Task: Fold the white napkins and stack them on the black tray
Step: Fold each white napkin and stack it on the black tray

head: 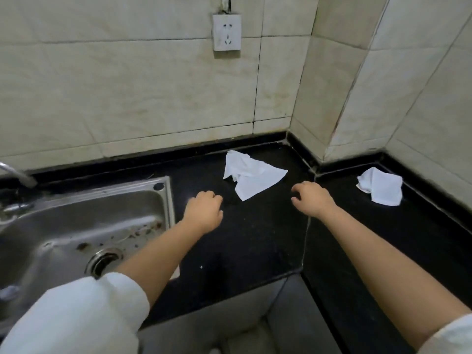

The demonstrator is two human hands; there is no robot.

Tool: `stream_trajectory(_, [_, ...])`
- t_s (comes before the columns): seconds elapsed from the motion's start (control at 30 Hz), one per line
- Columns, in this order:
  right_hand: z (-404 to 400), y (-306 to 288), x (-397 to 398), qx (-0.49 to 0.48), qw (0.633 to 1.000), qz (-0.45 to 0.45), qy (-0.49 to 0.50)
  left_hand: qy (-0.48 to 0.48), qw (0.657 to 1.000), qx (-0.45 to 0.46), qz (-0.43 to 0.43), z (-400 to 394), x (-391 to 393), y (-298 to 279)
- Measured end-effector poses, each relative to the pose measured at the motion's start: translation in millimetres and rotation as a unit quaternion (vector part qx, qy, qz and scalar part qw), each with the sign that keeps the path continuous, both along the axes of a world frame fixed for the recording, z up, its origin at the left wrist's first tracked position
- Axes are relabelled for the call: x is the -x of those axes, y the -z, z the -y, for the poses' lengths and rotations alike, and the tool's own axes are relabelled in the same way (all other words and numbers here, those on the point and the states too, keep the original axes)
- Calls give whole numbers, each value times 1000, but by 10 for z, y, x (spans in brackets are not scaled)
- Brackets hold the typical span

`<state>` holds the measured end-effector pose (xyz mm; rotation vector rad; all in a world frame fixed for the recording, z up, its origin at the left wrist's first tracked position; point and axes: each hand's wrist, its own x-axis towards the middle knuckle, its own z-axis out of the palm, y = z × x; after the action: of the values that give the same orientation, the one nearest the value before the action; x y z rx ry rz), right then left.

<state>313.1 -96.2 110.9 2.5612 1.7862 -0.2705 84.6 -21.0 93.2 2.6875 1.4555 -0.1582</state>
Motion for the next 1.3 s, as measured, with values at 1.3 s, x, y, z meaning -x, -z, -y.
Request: stream_trajectory(1.3, [-567,-168,-984,-164,940,-280,109,161,922,191,296,-1390,-932,110])
